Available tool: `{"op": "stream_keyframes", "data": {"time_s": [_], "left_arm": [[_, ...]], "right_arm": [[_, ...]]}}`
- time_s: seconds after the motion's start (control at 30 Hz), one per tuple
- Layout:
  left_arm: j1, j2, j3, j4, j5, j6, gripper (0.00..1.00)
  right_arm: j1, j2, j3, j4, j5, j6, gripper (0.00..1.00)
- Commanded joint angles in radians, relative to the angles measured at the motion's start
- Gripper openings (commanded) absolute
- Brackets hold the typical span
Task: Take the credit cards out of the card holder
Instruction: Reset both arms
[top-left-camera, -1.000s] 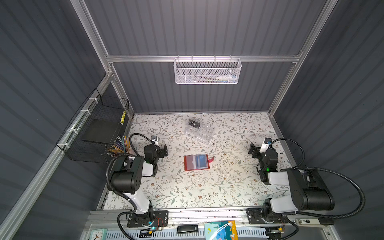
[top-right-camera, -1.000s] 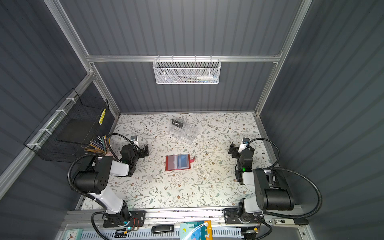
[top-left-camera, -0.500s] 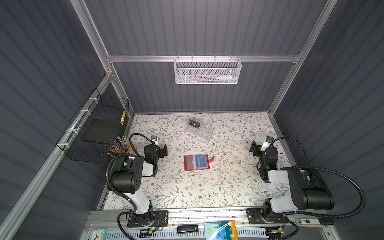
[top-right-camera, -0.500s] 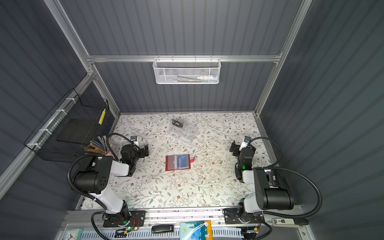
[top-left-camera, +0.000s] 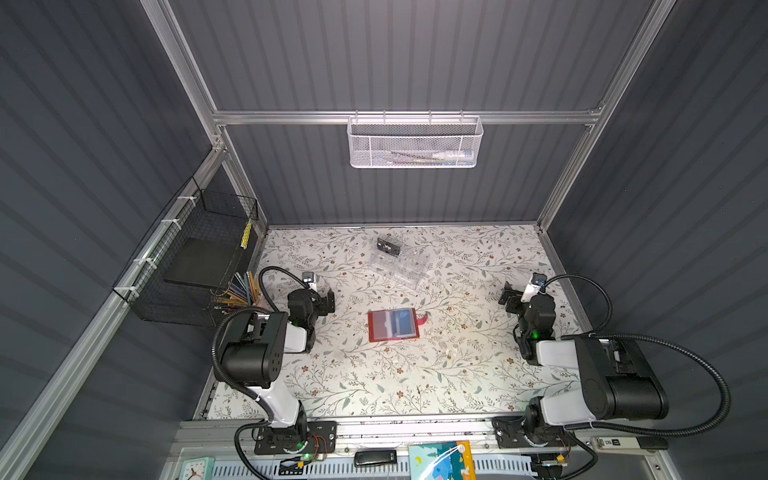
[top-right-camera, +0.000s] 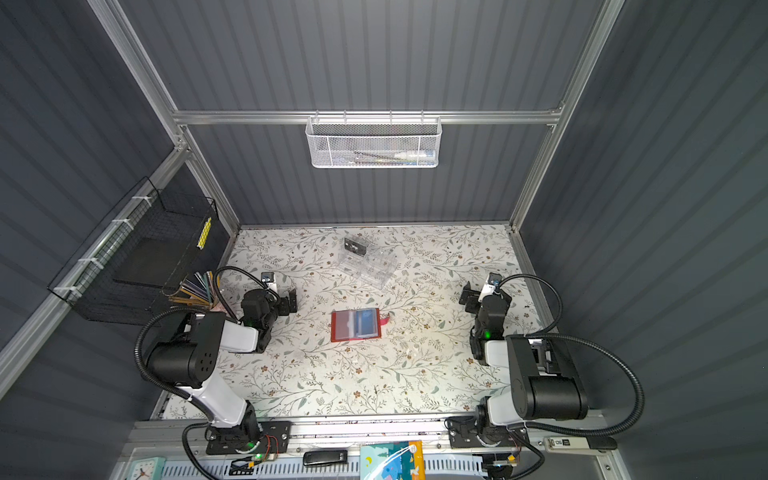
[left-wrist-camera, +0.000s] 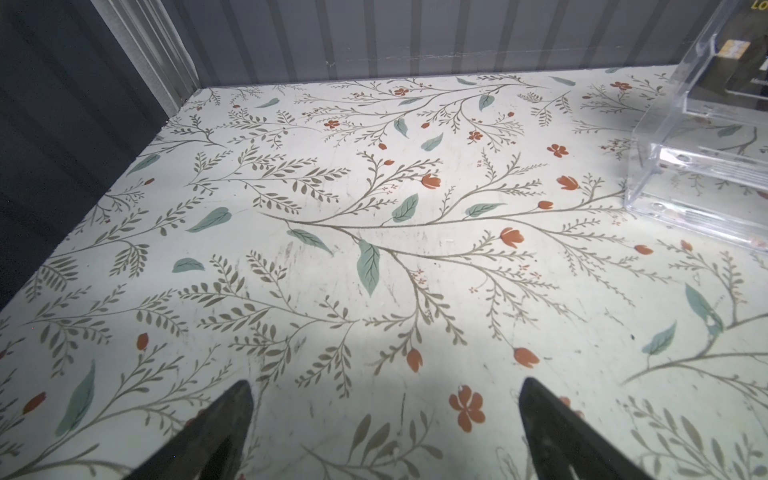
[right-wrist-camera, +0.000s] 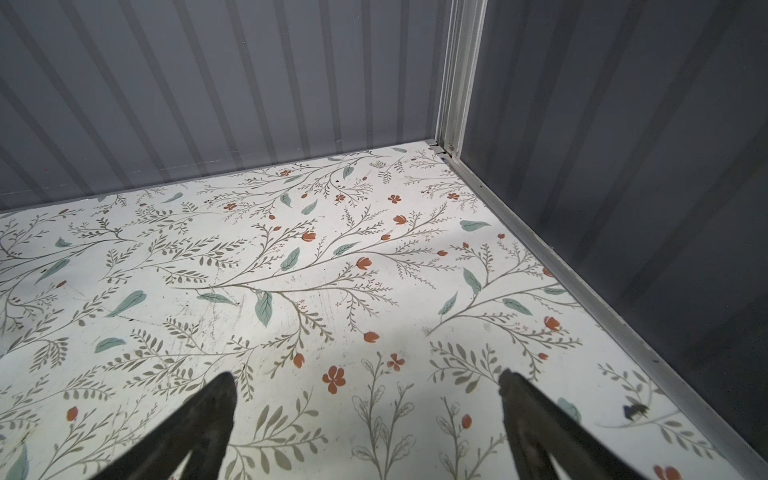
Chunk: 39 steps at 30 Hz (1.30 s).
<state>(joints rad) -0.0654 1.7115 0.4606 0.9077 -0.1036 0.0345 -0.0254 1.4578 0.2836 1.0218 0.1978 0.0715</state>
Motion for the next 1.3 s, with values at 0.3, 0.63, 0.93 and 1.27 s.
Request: {"op": "stream_keyframes", "data": {"time_s": [0.3,0.63,0.93,1.27], "left_arm": [[0.006,0.006,0.013,0.007,-0.005,0.000,1.00],[0.006,-0.102,-0.127,0.169,-0.083,-0.033,1.00],[0.006,-0.024,-0.056,0.080,-0.006,-0.001,1.00],[0.006,0.004,0.016,-0.008,-0.005,-0.002,1.00]], "right_arm": [[0.002,0.002,0.017,0.003,0.016,0.008,0.99],[0.005,-0.122,-0.034,-0.018,-0.098,-0.035,0.99],[0.004,-0.015,-0.041,0.078,-0.002,0.004,0.99],[0.007,0.002,0.029,-0.023,0.008,0.001,0.99]]}}
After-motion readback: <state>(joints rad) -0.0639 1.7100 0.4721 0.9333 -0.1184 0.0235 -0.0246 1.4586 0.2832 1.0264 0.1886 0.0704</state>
